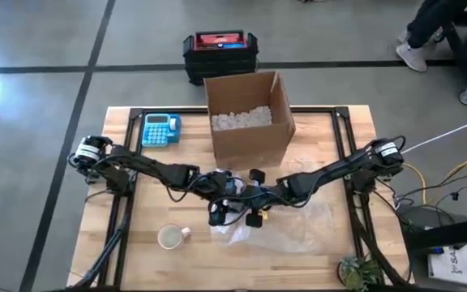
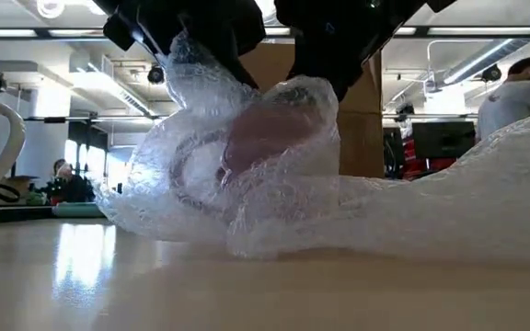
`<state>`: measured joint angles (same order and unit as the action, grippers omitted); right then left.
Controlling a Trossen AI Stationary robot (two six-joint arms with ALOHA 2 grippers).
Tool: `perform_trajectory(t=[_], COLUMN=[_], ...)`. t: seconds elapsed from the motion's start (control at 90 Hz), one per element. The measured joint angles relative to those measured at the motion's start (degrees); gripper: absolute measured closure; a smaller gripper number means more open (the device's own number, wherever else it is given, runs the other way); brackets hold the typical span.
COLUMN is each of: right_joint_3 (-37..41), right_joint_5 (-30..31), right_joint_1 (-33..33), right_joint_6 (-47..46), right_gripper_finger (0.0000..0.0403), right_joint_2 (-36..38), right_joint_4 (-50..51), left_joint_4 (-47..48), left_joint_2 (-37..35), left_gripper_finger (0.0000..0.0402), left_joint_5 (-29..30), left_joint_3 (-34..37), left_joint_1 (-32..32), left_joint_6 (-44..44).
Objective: Wrap mug
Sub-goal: Wrap the purple mug with bubble wrap
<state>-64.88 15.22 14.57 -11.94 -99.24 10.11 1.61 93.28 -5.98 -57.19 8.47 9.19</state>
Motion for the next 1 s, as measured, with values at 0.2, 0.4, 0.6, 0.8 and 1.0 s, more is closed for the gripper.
perform_trajectory(t=[0.2, 0.4, 0.6, 0.8, 1.0], right_joint_3=[0.0, 0.0, 0.0, 0.0, -0.2], right_joint_5=[0.0, -0.2, -0.4, -0.5, -0.7], right_joint_1=[0.0, 0.0, 0.0, 0.0, 0.0], right_joint_6=[0.0, 0.0, 0.0, 0.0, 0.0], right_gripper_finger=[0.0403, 0.0403, 0.0403, 0.0403, 0.0403], right_joint_2=[0.0, 0.0, 0.0, -0.1, 0.5], right_joint_4=[0.0, 0.0, -0.1, -0.1, 0.7], left_joint_4=[0.4, 0.4, 0.6, 0.7, 0.7], left_joint_2=[-0.4, -0.4, -0.4, -0.4, -0.5], left_gripper_finger=[0.0202, 0.0221, 0.0239, 0.0252, 0.0263], left_joint_5=[0.1, 0.3, 0.5, 0.5, 0.5], left_joint_3=[0.0, 0.0, 0.0, 0.0, 0.0], left_joint_1=[0.0, 0.0, 0.0, 0.0, 0.0], left_joint_6=[0.0, -0.1, -0.1, -0.1, -0.2])
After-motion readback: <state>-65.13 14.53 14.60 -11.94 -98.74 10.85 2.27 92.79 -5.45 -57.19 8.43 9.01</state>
